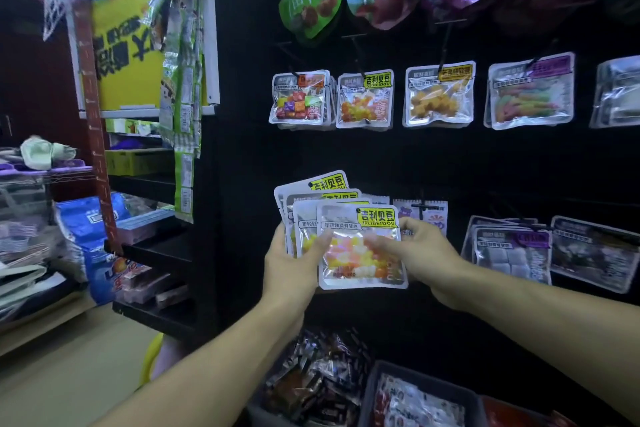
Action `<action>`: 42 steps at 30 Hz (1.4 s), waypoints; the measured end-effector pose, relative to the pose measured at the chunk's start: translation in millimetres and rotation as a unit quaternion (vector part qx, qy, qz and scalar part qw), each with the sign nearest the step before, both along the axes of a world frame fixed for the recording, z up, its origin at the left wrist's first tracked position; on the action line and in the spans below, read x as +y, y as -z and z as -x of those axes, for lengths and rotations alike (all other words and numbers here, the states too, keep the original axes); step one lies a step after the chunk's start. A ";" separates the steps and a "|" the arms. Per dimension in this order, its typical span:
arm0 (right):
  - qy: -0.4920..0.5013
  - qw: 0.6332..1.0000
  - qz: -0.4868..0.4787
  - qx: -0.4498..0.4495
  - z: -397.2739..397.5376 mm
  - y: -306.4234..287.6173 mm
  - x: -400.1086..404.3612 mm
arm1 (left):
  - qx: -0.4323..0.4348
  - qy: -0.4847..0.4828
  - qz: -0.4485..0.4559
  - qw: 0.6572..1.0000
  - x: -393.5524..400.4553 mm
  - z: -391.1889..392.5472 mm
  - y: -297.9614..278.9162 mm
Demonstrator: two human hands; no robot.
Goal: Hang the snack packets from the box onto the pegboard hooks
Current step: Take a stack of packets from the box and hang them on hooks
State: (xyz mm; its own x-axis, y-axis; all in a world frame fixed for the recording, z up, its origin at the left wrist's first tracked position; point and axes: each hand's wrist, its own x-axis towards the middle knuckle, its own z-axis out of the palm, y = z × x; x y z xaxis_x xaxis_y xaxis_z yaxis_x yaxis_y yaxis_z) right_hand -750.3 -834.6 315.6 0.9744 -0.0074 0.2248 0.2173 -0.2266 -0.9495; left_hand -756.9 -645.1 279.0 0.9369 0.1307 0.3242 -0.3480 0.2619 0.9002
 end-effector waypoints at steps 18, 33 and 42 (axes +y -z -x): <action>0.192 0.937 -0.047 -0.287 -114.3 -169.7 48.5 | 0.007 0.007 -0.008 1.000 21.7 -24.3 -5.9; 0.302 0.919 -0.075 -0.241 -164.5 -189.8 52.5 | -0.010 0.021 -0.005 1.000 32.9 -43.7 -1.1; 0.349 0.921 0.044 -0.168 -193.4 -182.8 37.7 | 0.003 0.005 0.000 1.000 41.8 -51.2 17.0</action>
State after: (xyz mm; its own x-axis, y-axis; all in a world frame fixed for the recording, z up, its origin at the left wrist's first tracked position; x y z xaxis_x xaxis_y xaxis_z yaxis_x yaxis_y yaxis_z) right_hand -556.9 -796.8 498.5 0.6146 -0.5732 0.5420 0.2672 -0.4951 -0.8267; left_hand -705.7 -603.3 262.0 0.9401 0.1207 0.3188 -0.3400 0.2657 0.9021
